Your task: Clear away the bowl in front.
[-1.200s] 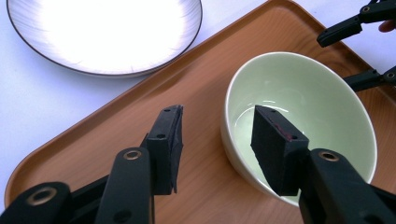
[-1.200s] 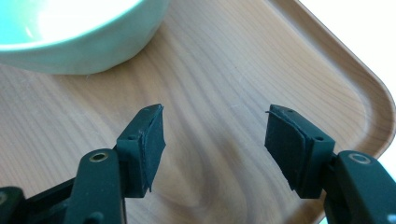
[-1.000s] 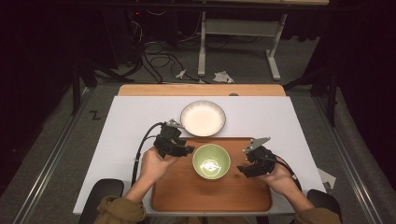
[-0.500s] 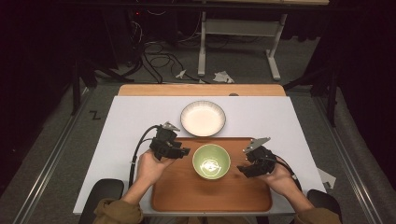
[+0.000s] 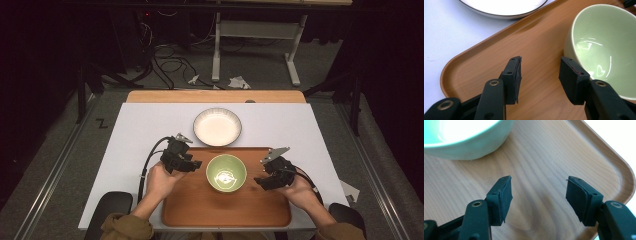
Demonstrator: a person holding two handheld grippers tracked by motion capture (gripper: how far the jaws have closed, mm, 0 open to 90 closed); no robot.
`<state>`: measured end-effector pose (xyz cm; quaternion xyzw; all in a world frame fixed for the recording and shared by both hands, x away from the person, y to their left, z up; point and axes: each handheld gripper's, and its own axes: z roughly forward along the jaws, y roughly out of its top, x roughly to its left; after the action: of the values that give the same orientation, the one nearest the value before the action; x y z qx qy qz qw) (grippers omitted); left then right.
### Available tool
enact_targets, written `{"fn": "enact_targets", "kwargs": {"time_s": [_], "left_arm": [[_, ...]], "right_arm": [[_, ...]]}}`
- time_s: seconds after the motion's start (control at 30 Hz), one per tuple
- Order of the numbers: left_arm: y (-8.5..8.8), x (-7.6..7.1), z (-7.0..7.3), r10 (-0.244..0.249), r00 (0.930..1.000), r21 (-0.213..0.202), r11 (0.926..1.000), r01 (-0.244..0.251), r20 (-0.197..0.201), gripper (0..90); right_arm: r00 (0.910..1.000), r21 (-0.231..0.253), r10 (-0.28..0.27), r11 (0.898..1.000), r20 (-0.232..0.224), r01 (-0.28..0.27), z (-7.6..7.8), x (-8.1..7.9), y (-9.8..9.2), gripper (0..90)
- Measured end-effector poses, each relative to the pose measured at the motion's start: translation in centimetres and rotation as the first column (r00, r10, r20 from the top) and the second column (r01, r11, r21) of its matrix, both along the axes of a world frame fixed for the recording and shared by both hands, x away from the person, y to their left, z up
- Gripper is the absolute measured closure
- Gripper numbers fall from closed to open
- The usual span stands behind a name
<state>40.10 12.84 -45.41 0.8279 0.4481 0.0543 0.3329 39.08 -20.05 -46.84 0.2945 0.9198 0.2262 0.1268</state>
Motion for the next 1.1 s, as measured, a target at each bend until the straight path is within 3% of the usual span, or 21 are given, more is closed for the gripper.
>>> {"fn": "enact_targets", "kwargs": {"time_s": [0.17,0.5,1.1], "left_arm": [[0.0,0.1,-0.4,0.008,1.0,0.005,1.0,-0.008,-0.004,52.2],[-0.4,0.1,-1.2,0.01,0.9999,0.062,0.998,-0.01,-0.004,50.4],[-0.3,0.6,-2.5,0.014,0.9987,0.071,0.9974,-0.01,-0.049,48.9]], "right_arm": [[1.0,0.0,0.001,1.0,0.001,-0.001,0.0,0.0,0.0,37.8],[1.0,-0.008,0.004,1.0,0.001,-0.004,0.1,0.0,0.0,37.8],[1.0,-0.007,0.005,1.0,-0.001,-0.005,0.1,-0.1,0.0,37.8]]}}
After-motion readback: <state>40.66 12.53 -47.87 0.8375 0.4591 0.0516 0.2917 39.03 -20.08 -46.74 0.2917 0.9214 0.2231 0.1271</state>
